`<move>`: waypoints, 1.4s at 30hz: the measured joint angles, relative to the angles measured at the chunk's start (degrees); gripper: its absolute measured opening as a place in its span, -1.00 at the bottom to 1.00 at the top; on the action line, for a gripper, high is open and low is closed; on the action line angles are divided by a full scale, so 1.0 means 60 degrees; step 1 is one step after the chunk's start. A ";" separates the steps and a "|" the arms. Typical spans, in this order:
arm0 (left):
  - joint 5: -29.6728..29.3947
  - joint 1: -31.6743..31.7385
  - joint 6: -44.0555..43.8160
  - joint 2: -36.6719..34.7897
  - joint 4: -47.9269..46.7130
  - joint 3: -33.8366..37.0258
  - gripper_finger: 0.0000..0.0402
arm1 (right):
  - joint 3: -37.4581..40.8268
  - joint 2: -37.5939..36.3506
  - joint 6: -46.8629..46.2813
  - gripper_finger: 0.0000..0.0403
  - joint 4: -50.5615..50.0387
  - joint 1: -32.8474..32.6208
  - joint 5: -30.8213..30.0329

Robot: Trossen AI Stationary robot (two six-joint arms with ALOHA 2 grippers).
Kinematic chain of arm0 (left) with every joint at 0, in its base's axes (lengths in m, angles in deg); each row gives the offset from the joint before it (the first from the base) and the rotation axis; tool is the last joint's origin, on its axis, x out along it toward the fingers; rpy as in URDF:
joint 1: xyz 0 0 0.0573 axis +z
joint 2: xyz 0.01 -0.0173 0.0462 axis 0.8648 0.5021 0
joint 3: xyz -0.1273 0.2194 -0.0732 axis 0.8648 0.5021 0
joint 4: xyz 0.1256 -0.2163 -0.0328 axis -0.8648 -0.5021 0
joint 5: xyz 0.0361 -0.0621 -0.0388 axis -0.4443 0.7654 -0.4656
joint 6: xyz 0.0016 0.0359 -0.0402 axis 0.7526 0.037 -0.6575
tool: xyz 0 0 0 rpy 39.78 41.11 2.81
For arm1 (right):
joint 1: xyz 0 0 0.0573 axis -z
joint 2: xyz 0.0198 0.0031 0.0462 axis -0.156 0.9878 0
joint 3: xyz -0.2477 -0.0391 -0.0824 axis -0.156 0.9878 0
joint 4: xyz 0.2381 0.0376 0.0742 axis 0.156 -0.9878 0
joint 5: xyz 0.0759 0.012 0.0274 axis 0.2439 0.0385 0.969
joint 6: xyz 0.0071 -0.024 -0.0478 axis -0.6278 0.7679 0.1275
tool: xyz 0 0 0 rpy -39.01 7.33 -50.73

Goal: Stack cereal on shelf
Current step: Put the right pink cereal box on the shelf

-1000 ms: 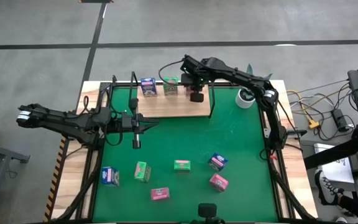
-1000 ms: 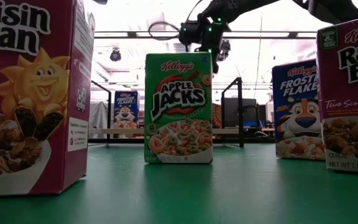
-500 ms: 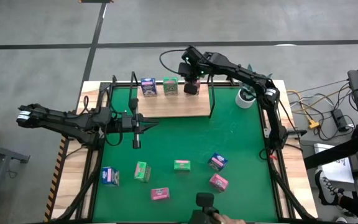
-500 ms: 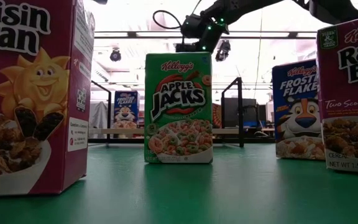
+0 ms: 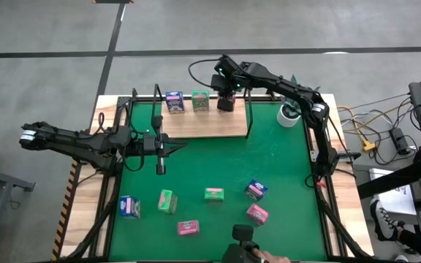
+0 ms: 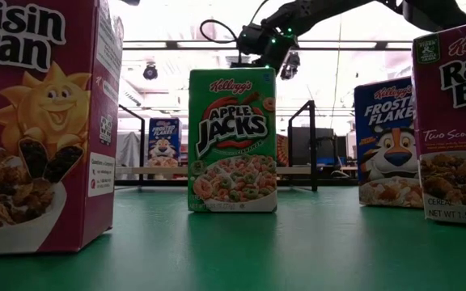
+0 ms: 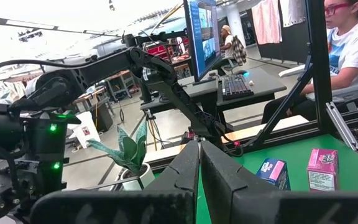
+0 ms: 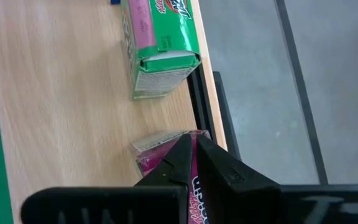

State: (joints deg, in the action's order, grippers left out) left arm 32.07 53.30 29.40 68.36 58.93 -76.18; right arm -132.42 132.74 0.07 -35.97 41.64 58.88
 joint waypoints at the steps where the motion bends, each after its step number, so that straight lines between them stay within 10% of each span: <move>1: 0.0000 0.0000 -0.0003 0.0000 0.0000 0.0000 -1.00 | 0.0004 0.0000 -0.0018 -0.94 0.0003 0.0000 -0.0030; 19: 0.0003 0.0003 -0.0004 0.0000 0.0000 0.0000 -1.00 | -0.0287 -0.0277 -0.0309 -0.94 -0.0024 -0.0070 -0.0202; 30: 0.0000 0.0004 0.0003 0.0000 -0.0004 -0.0001 -1.00 | -0.0070 -0.0585 -0.0333 -0.94 -0.1088 -0.0382 0.2233; 42: 0.0000 0.0004 0.0029 0.0000 -0.0015 -0.0004 -1.00 | 0.0799 -0.0339 0.0052 -0.94 -0.0436 -0.0508 -0.0099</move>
State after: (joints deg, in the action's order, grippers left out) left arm 32.07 53.32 29.57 68.36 58.84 -76.20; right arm -127.63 130.70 0.39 -38.59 38.59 58.29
